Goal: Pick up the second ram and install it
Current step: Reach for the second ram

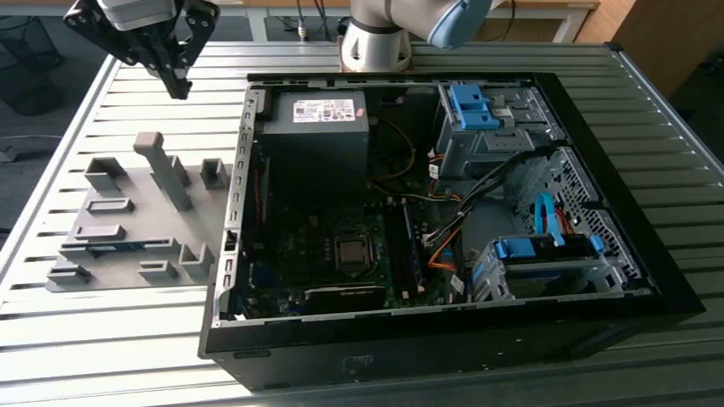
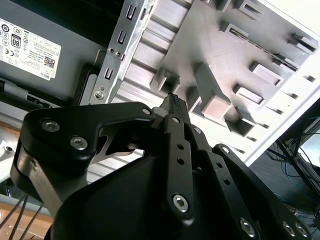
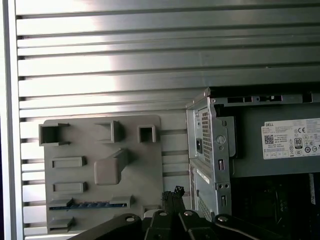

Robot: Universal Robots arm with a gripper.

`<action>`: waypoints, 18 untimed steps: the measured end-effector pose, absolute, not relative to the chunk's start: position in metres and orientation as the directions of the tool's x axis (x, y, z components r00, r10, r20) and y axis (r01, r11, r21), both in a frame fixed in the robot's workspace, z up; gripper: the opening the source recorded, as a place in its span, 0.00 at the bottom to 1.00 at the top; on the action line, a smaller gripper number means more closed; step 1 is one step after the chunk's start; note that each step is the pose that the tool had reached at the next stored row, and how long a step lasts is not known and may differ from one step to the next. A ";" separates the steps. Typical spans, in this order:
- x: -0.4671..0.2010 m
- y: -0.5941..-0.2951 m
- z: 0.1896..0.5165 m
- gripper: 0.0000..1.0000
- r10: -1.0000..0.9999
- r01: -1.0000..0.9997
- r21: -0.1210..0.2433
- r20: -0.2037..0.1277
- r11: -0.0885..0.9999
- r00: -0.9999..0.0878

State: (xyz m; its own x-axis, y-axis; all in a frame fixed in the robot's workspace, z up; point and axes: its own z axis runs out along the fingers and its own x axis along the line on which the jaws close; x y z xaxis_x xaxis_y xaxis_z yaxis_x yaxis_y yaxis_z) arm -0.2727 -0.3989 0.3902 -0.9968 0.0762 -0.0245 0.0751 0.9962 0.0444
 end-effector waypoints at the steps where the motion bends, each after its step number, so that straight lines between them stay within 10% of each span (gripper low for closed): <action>1: -0.273 -0.399 0.390 0.11 0.076 0.075 0.044 -0.024 0.996 -0.997; 18: -0.286 -0.399 0.390 0.11 0.076 0.075 0.044 -0.024 0.996 -0.997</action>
State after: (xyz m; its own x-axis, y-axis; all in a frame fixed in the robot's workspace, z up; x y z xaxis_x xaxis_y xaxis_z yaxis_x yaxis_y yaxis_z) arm -0.2857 -0.3989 0.3900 -0.9968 0.0762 -0.0245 0.0751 0.9962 0.0444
